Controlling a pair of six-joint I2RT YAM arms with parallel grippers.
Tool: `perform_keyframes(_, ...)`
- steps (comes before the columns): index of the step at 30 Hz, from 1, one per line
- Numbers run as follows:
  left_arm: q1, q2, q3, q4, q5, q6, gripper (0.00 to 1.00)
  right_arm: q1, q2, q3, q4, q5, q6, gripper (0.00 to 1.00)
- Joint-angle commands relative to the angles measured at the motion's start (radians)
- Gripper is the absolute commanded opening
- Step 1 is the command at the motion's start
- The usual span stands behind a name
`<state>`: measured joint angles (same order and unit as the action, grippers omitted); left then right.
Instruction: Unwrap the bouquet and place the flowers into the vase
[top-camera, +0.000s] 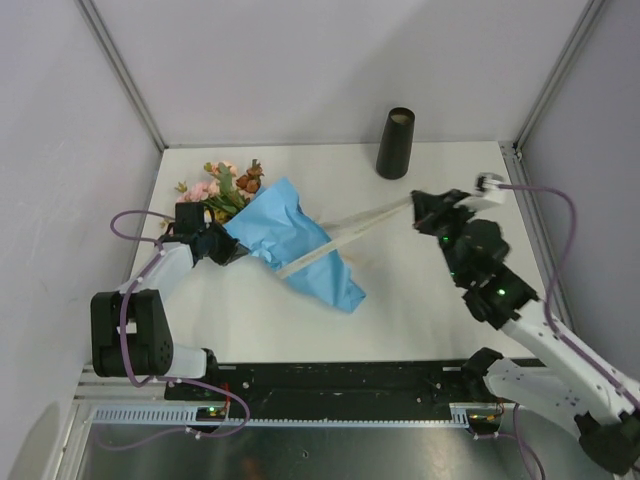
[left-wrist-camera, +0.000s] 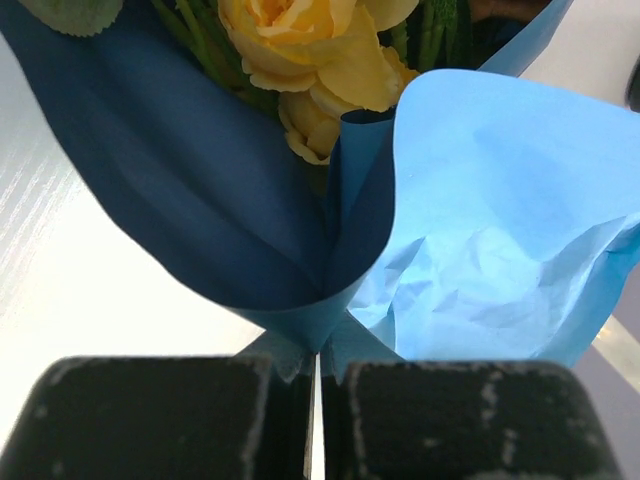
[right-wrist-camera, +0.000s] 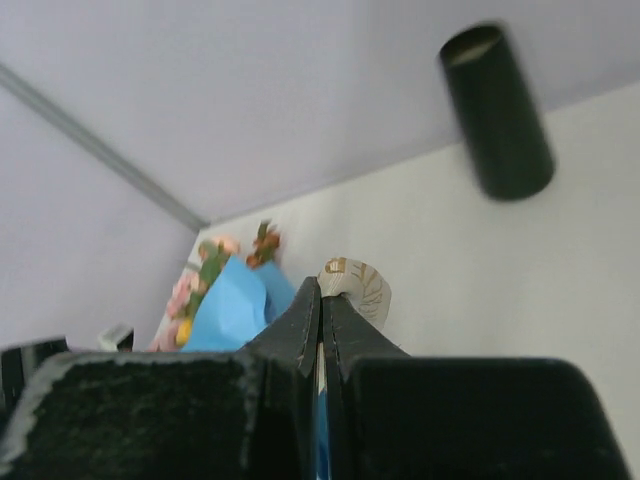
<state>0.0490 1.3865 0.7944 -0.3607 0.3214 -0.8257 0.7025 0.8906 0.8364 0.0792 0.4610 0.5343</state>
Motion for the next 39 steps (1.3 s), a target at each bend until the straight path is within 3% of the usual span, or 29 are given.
perform_keyframes(1,0.008,-0.028,0.029,0.017,-0.007,0.032,0.0,-0.093,-0.147,0.012,-0.107,0.04,-0.107,0.0)
perform_keyframes(8,0.008,-0.012,0.039,0.018,0.026,0.045,0.0,-0.277,-0.241,0.033,-0.127,0.018,-0.22,0.0)
perform_keyframes(21,0.007,0.004,0.047,0.018,0.041,0.038,0.0,-0.55,-0.095,0.283,-0.035,-0.05,-0.404,0.0)
perform_keyframes(39,0.011,0.061,0.076,0.017,0.135,0.071,0.0,-0.649,0.248,0.847,0.07,-0.045,-0.596,0.0)
